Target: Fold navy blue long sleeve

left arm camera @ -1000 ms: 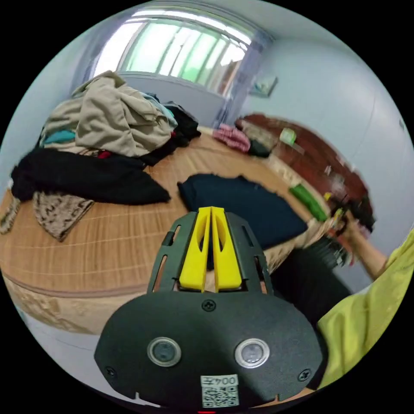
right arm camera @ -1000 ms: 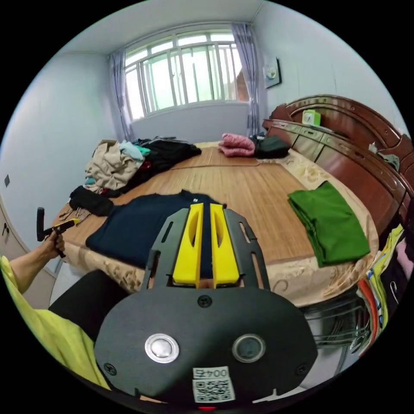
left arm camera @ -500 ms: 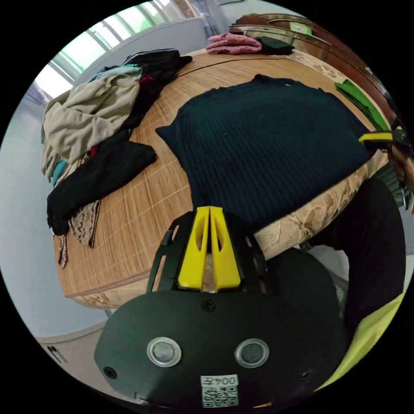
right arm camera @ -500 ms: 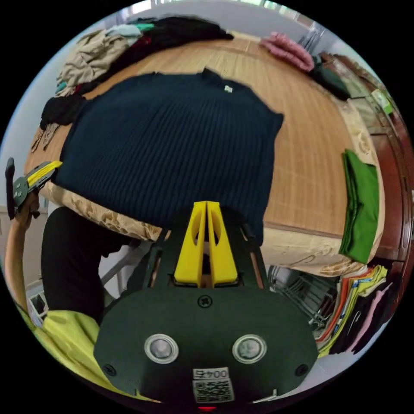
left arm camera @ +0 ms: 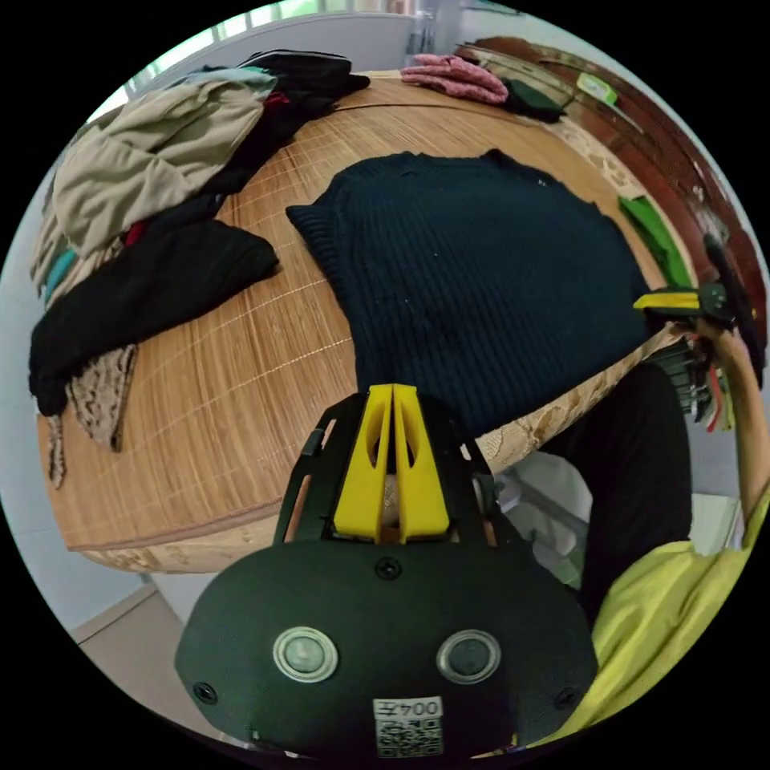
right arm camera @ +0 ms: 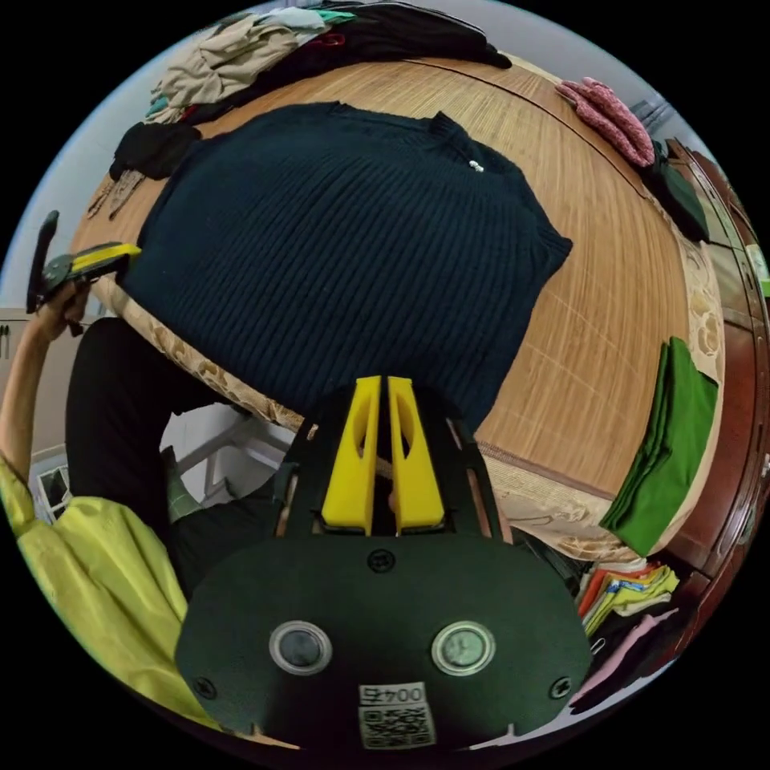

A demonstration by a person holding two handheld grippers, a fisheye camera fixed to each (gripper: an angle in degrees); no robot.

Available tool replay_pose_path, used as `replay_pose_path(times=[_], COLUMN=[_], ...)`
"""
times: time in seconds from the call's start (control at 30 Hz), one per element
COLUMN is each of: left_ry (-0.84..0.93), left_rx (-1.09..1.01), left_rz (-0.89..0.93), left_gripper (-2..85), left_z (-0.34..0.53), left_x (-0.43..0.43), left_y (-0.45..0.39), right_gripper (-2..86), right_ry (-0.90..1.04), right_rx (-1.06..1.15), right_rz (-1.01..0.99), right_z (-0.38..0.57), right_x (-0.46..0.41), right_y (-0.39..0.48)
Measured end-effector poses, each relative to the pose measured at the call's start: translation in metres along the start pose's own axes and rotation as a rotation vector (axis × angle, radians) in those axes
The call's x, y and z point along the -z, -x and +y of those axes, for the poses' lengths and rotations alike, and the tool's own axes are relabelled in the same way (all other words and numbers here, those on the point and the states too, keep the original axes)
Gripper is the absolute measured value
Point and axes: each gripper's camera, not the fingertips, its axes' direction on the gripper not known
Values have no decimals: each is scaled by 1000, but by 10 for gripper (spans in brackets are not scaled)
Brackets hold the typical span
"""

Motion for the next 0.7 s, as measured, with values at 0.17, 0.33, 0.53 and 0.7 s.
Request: replay_pose_path(times=[0.17,0.33,0.53,0.7], left_ry=[-112,-283,-245,-86], left_rx=[-9,14,-74,-63], left_rz=[310,402,249,152], left_gripper=[25,78,107,119], left_z=[-11,-50,-147,-218], left_x=[17,47,58,38], left_y=[39,62,56,58], right_gripper=[115,113,103,104], right_ry=[-329,-501,-437,-466], right_rx=[-78,-106,-52,-142], right_rz=[-229,-453,-431,-356], right_z=[-6,-45,-106,-114], right_x=[44,55,35,30], right_y=[-60,-103,-90,-130])
